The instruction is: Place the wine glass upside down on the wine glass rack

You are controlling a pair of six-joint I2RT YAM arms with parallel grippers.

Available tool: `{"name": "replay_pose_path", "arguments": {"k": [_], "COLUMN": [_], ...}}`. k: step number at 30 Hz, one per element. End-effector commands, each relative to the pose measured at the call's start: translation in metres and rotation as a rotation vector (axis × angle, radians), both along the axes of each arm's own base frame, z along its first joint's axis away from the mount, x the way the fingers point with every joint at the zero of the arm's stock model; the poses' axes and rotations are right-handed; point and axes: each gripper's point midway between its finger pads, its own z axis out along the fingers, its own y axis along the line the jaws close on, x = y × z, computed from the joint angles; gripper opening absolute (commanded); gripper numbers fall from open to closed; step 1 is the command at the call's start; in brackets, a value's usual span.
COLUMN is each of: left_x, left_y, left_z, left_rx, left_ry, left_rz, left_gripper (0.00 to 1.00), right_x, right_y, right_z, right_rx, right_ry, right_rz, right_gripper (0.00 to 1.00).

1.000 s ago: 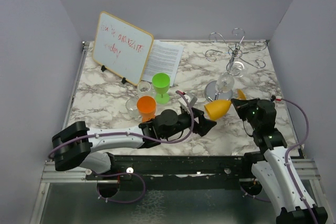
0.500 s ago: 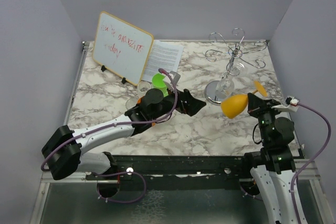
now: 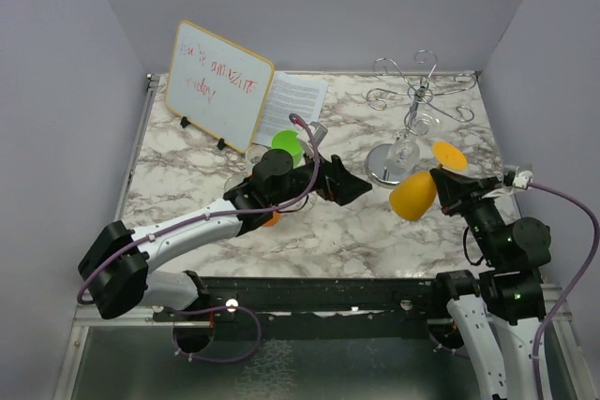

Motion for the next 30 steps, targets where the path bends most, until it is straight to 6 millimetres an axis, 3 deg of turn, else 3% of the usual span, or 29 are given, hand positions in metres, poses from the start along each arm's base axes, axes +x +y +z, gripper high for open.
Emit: {"name": "replay_pose_path", "arguments": {"k": [1, 5, 8, 14, 17, 21, 23, 26, 30], "left_x": [0.002, 0.003, -0.007, -0.029, -0.03, 0.006, 0.004, -0.007, -0.012], "left_y": [-0.001, 0.002, 0.001, 0.001, 0.002, 0.015, 0.017, 0.017, 0.017], "left_z": [0.013, 0.018, 0.024, 0.028, 0.027, 0.004, -0.002, 0.005, 0.012], "left_rx": [-0.011, -0.009, 0.002, 0.004, 0.007, 0.049, 0.022, -0.107, -0.167], "left_ry": [-0.025, -0.066, -0.141, -0.232, -0.233, 0.101, 0.252, 0.401, 0.479], "left_rz": [-0.025, -0.028, -0.097, -0.228, -0.229, 0.008, 0.006, -0.048, -0.095], "left_gripper": [0.99, 0.99, 0.99, 0.99, 0.98, 0.99, 0.99, 0.99, 0.99], "right_x": [-0.018, -0.025, -0.026, -0.024, -0.024, -0.022, -0.018, -0.013, -0.01], "right_y": [0.041, 0.066, 0.078, 0.094, 0.098, 0.099, 0.1, 0.102, 0.104], "right_z": [0.005, 0.014, 0.022, 0.03, 0.035, 0.042, 0.045, 0.049, 0.055], "right_rx": [-0.098, -0.091, -0.057, -0.023, -0.005, 0.006, -0.001, -0.005, 0.002], "right_ry": [-0.012, -0.029, -0.037, -0.026, -0.041, -0.091, -0.106, -0.128, -0.154], "right_rz": [0.263, 0.43, 0.513, 0.635, 0.674, 0.679, 0.684, 0.698, 0.713], "right_gripper": [0.01, 0.0, 0.01, 0.0, 0.0, 0.0, 0.0, 0.0, 0.01]}}
